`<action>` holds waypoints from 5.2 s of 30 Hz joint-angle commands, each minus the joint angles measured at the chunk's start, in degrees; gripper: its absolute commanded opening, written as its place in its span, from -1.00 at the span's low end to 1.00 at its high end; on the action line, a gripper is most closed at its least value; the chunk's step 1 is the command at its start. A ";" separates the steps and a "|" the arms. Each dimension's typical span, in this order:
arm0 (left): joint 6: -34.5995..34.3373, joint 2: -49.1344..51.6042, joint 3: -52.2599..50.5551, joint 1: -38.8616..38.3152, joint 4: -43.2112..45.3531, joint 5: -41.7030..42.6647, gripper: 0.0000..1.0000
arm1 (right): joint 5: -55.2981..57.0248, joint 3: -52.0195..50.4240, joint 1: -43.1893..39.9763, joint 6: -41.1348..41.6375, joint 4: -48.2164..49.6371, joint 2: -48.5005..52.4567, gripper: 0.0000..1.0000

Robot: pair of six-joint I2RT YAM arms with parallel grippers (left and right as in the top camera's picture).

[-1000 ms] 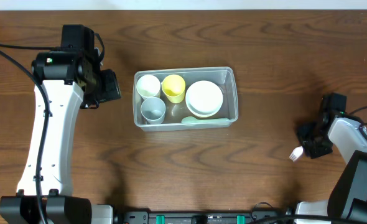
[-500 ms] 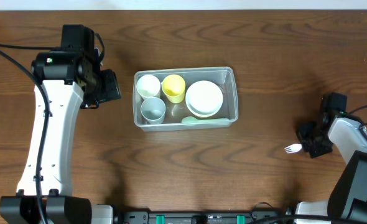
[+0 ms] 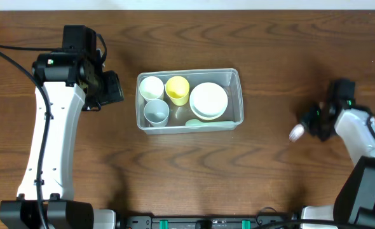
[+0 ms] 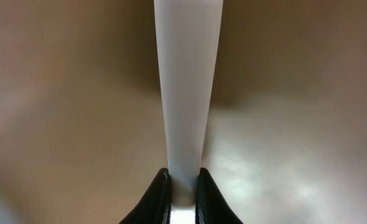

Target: Pack container

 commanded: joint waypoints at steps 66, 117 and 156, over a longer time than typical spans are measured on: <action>7.98 -0.02 -0.17 -3.45 8.17 0.37 0.96 | 10.95 19.74 14.34 -11.41 -2.78 -4.26 0.99; 4.44 -53.31 -38.64 -8.66 17.07 0.37 0.96 | 11.41 -31.30 20.39 -17.49 5.49 -71.97 0.99; 4.44 -53.31 -38.64 -8.66 17.07 0.37 0.96 | 6.78 -56.65 19.23 -33.70 33.46 -91.06 0.99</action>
